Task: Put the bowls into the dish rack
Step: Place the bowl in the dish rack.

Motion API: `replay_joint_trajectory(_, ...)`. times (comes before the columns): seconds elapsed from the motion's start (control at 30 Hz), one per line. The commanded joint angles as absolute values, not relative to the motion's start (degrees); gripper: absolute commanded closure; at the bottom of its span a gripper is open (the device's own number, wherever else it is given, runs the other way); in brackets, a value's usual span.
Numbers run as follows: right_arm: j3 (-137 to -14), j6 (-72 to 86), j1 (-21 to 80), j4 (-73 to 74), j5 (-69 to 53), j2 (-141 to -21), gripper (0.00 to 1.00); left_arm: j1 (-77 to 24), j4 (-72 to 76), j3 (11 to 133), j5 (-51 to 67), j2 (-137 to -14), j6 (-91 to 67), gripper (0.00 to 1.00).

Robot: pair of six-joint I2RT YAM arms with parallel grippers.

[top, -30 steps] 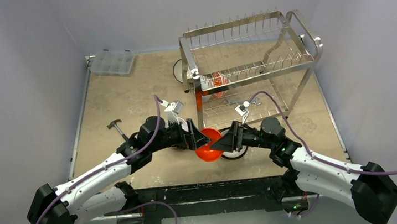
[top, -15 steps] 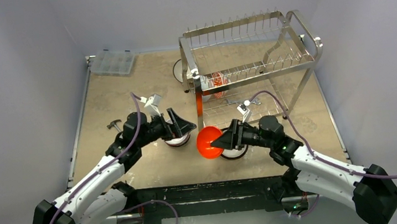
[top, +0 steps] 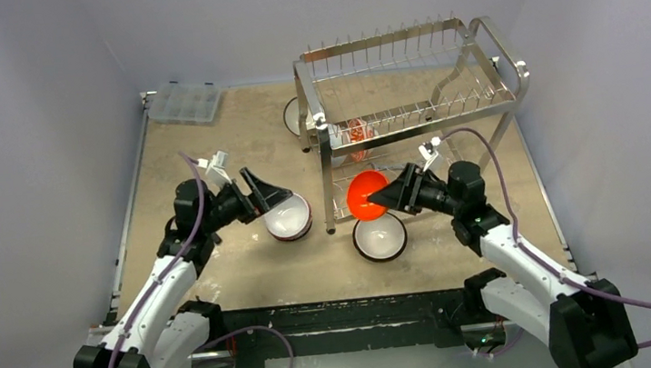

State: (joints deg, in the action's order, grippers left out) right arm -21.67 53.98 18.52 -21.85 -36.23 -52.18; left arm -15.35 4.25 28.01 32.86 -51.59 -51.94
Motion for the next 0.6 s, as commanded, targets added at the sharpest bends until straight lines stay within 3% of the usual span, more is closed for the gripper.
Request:
replay_joint_trajectory(0.0, -26.0, 48.9, 13.9, -22.6, -41.7, -54.3, 1.0, -8.7, 7.4, 28.0, 40.1, -52.0, -51.1, 0.01)
replay_joint_trajectory(0.2, -31.2, 40.7, 11.8, -17.5, -38.6, -59.0, 1.0, -2.1, 3.2, 30.6, 41.6, -55.0, -44.2, 0.02)
replay_joint_trajectory(0.57, -37.3, 28.2, 10.7, -13.4, -28.6, -65.2, 1.0, -1.8, -11.3, 42.0, 35.2, -58.6, -28.0, 0.02)
